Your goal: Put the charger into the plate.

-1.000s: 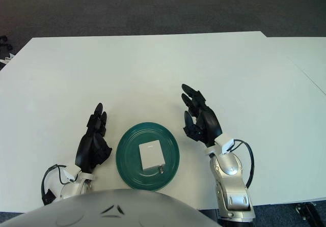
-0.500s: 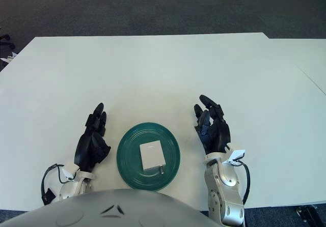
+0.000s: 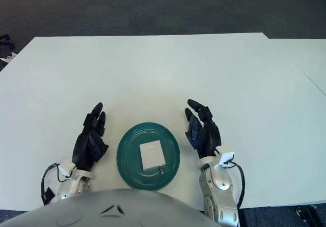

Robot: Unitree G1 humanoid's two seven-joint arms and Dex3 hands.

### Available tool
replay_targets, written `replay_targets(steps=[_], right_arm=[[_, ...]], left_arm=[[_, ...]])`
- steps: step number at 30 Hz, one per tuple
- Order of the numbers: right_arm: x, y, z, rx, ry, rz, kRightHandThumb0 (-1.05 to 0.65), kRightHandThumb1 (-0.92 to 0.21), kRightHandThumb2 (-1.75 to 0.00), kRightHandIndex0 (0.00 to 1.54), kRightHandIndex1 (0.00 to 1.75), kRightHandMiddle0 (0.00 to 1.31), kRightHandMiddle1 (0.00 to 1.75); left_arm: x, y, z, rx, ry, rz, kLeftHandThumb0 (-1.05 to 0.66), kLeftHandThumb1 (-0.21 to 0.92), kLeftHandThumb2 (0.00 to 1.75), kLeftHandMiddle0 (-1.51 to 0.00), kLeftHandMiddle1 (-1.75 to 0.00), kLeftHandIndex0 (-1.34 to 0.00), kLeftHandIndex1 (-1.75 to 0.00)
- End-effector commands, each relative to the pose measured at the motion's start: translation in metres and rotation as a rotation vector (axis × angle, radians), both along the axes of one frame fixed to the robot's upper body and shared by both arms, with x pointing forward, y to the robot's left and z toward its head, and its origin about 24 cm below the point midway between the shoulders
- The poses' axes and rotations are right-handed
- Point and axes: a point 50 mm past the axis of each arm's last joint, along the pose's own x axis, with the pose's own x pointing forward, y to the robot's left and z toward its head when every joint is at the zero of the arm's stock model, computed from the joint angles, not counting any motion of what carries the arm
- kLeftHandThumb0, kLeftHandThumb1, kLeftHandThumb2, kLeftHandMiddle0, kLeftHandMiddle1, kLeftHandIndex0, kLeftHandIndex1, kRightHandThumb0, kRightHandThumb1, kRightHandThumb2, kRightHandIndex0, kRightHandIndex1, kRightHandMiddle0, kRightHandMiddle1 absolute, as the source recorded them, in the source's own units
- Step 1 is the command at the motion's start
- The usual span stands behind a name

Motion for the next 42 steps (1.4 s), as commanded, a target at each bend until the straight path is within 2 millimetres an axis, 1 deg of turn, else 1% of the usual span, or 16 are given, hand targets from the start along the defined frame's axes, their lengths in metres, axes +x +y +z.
replay_targets(steps=[1,6,13,20,23,28,42], right_arm=[[-0.001,0.003,-0.007,-0.015,0.014,0.004,-0.88,-0.92,-0.69,0.28,0.00,0.07,0.78],[-0.004,0.003,-0.012,-0.034,0.040,0.018,-0.88,-0.92,-0.75,0.25,0.00,0.03,0.76],[-0.004,0.001,-0.013,-0.042,0.073,0.028,-0.88,-0.92,-0.78,0.22,0.00,0.00,0.73],[0.002,0.000,-0.015,-0.062,0.082,0.040,-0.86,-0.92,-0.78,0.21,0.00,0.00,0.73],[0.004,0.000,-0.019,-0.076,0.088,0.046,-0.86,-0.92,-0.79,0.21,0.00,0.00,0.74],[0.002,-0.008,-0.038,-0.107,0.122,0.054,-0.83,-0.92,-0.81,0.20,0.00,0.00,0.72],[-0.001,-0.013,-0.043,-0.176,0.107,0.063,-0.81,-0.92,-0.84,0.19,0.00,0.00,0.66]], left_arm=[[-0.010,0.002,-0.015,-0.013,0.120,0.002,-1.05,0.92,1.09,-0.16,-0.01,0.00,-0.42],[-0.009,0.003,-0.014,-0.008,0.118,0.021,-1.05,0.92,1.07,-0.18,-0.01,0.00,-0.47],[-0.009,0.001,-0.012,0.022,0.134,0.027,-1.05,0.92,1.05,-0.19,-0.01,0.00,-0.52],[-0.009,-0.002,-0.010,0.033,0.121,-0.005,-1.05,0.92,1.05,-0.19,0.00,0.00,-0.49],[-0.009,-0.002,-0.009,0.034,0.113,-0.014,-1.05,0.92,1.05,-0.19,0.00,0.00,-0.48],[-0.010,-0.002,-0.013,0.033,0.121,-0.027,-1.05,0.92,1.07,-0.20,-0.01,0.00,-0.47],[-0.012,0.001,-0.017,0.077,0.105,-0.035,-1.04,0.92,1.09,-0.20,0.00,0.00,-0.45]])
